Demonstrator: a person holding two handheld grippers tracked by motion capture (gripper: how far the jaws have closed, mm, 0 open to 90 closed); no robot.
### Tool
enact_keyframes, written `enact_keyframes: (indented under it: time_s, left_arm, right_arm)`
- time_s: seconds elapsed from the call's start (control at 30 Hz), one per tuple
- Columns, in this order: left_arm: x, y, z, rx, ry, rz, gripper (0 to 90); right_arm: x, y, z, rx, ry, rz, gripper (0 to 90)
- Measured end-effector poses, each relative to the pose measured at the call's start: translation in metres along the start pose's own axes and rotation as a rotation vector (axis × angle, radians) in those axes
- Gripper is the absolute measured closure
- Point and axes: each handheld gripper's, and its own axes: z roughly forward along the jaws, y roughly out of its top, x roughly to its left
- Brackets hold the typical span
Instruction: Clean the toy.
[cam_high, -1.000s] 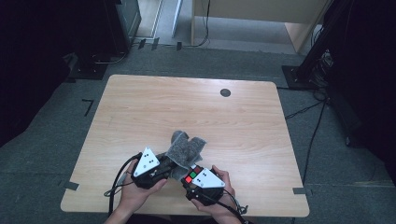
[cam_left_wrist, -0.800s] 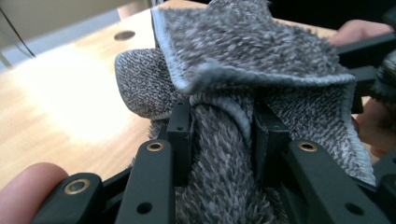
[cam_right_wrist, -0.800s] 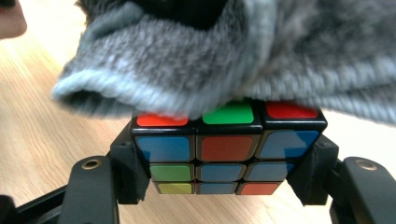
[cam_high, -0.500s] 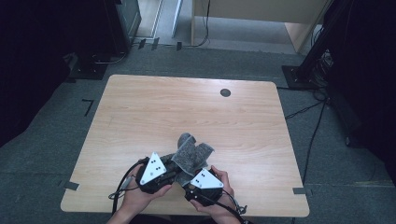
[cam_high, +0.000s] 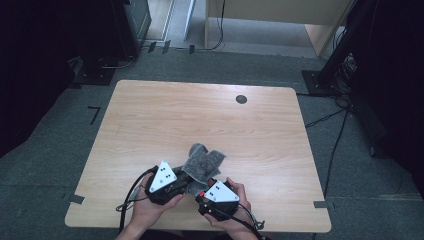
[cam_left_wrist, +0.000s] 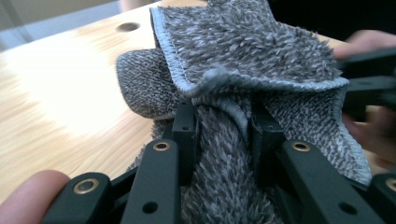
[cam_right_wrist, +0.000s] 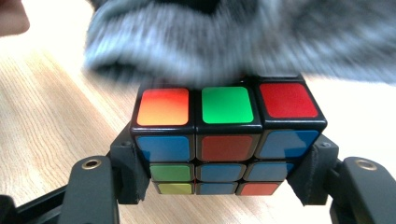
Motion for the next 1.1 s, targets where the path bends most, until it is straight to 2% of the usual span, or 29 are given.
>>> enact_keyframes:
  time_s: [0.03, 0.1, 0.2, 0.23, 0.27, 0.3, 0.43, 0.47, 0.5, 0.53, 0.57, 0.6, 0.63, 0.67, 0.7, 0.77, 0.83, 0.87, 0.93, 0.97, 1.0, 1.03, 1.1]
  left_arm:
    - [0.003, 0.0, -0.001, 0.006, 0.01, -0.016, 70.5]
    - [0.003, 0.0, -0.003, -0.016, -0.023, -0.032, 70.9]
    - [-0.01, 0.004, -0.004, -0.036, -0.099, 0.025, 70.8]
    - [-0.013, 0.005, -0.003, -0.032, -0.099, 0.043, 70.6]
    - [-0.012, 0.004, -0.002, -0.031, -0.092, 0.043, 70.6]
    - [-0.009, 0.003, -0.001, -0.029, -0.09, 0.023, 70.6]
    - [0.011, -0.001, -0.003, -0.004, -0.034, -0.067, 70.9]
    - [0.011, -0.001, -0.004, -0.009, -0.042, -0.074, 71.1]
    - [0.004, 0.0, -0.006, -0.037, -0.083, -0.05, 71.0]
    - [0.004, 0.0, -0.006, -0.037, -0.083, -0.05, 70.8]
    - [-0.009, 0.003, -0.004, -0.033, -0.101, 0.027, 70.6]
    - [-0.009, 0.003, -0.004, -0.033, -0.101, 0.027, 70.4]
    - [-0.013, 0.004, -0.003, -0.02, -0.071, 0.066, 70.4]
    - [-0.013, 0.004, -0.002, -0.016, -0.066, 0.06, 70.4]
    - [-0.009, 0.003, -0.001, -0.013, -0.069, 0.032, 70.4]
    - [0.002, 0.001, -0.002, -0.006, -0.037, -0.022, 70.4]
    - [0.009, -0.001, -0.005, 0.003, -0.008, -0.052, 70.8]
    - [0.009, 0.0, -0.006, -0.008, -0.023, -0.059, 70.8]
    - [0.002, 0.002, -0.008, -0.04, -0.083, -0.041, 70.7]
    - [-0.011, 0.005, -0.005, -0.022, -0.088, 0.041, 70.6]
    - [-0.011, 0.005, -0.005, -0.022, -0.088, 0.041, 70.5]
    - [-0.014, 0.005, -0.003, -0.013, -0.064, 0.068, 70.5]
    - [-0.007, 0.003, -0.001, -0.002, -0.074, 0.013, 70.5]
  right_arm:
    - [0.0, 0.0, 0.0, 0.0, 0.0, 0.0, 34.7]
    - [0.0, 0.001, -0.001, -0.011, 0.011, -0.001, 34.7]
    - [0.0, 0.002, 0.0, -0.011, 0.009, 0.006, 34.7]
    - [-0.001, 0.002, 0.0, -0.013, 0.006, 0.006, 34.7]
    - [-0.001, 0.002, 0.0, -0.013, 0.006, 0.006, 34.7]
    - [-0.001, 0.002, 0.0, -0.01, 0.003, 0.002, 34.7]
    - [-0.001, 0.002, 0.0, -0.004, 0.001, 0.0, 34.7]
    - [-0.001, 0.002, 0.0, -0.011, 0.009, 0.007, 34.7]
    - [0.0, 0.002, 0.0, -0.018, 0.014, 0.002, 34.7]
    - [0.0, 0.002, 0.0, -0.018, 0.014, 0.002, 34.7]
    - [0.001, 0.003, 0.001, -0.015, 0.017, 0.005, 34.7]
    - [0.001, 0.003, 0.001, -0.015, 0.017, 0.005, 34.7]
    - [0.001, 0.002, 0.001, -0.006, 0.011, 0.006, 34.7]
    - [0.001, 0.002, 0.001, -0.003, 0.008, 0.004, 34.7]
    - [0.001, 0.002, 0.001, -0.003, 0.008, 0.004, 34.7]
    - [0.0, 0.002, 0.0, -0.006, 0.008, 0.003, 34.7]
    - [0.0, 0.002, 0.0, -0.016, 0.014, 0.0, 34.7]
    - [0.0, 0.002, 0.0, -0.019, 0.018, 0.005, 34.7]
    - [0.0, 0.002, 0.001, -0.022, 0.019, 0.001, 34.7]
    - [0.001, 0.003, 0.002, -0.019, 0.02, 0.003, 34.7]
    - [0.001, 0.003, 0.001, -0.017, 0.018, 0.004, 34.7]
    - [0.001, 0.003, 0.001, -0.017, 0.018, 0.004, 34.7]
    - [0.0, 0.002, 0.002, -0.002, 0.008, 0.0, 34.7]
